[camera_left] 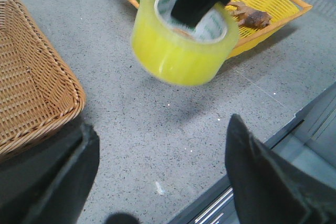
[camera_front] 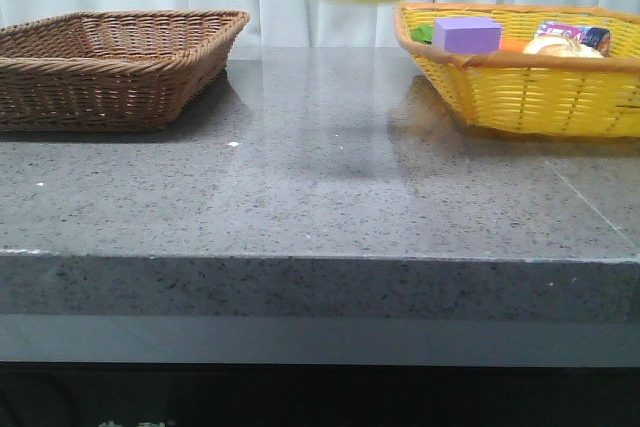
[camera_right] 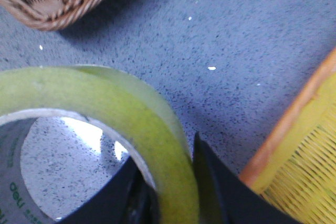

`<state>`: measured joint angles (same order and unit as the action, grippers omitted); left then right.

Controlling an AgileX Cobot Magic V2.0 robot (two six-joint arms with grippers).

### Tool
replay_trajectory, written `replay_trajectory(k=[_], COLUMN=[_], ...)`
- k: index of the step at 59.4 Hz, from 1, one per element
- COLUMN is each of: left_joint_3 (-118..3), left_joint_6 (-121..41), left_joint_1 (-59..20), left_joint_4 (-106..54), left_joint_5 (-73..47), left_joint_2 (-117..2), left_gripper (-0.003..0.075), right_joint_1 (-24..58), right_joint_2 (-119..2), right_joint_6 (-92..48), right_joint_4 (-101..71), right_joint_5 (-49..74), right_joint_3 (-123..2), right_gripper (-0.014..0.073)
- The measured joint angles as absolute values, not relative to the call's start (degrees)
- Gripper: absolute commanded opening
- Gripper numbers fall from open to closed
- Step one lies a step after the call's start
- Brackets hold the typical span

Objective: Transfer tape with both arms
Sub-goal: 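Lift the tape roll out of the yellow basket and lower it onto the table, then release the tape roll and raise the right gripper away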

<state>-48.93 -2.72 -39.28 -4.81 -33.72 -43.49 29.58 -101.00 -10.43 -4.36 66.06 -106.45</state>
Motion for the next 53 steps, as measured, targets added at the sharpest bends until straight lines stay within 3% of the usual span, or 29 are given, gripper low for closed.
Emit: replay_trajectory(k=[38, 45, 53], left_joint_3=[-48.9, -48.9, -48.9], left_joint_6=[-2.7, -2.7, -2.7], left_joint_1=[-39.3, -39.3, -39.3], left_joint_4=[-4.8, -4.8, -4.8], left_joint_5=[-33.7, -33.7, -33.7], left_joint_2=[-43.5, -43.5, -43.5], left_gripper=[0.0493, 0.0493, 0.0493], right_joint_1=[31.5, 31.5, 31.5], right_joint_2=[-113.9, -114.6, -115.0], right_joint_6=[-10.9, -11.0, -11.0], right_joint_4=[0.9, 1.1, 1.1], right_joint_5=[59.9, 59.8, 59.6], right_joint_3=[-106.4, -106.4, -106.4], right_gripper=[0.0127, 0.0192, 0.0328])
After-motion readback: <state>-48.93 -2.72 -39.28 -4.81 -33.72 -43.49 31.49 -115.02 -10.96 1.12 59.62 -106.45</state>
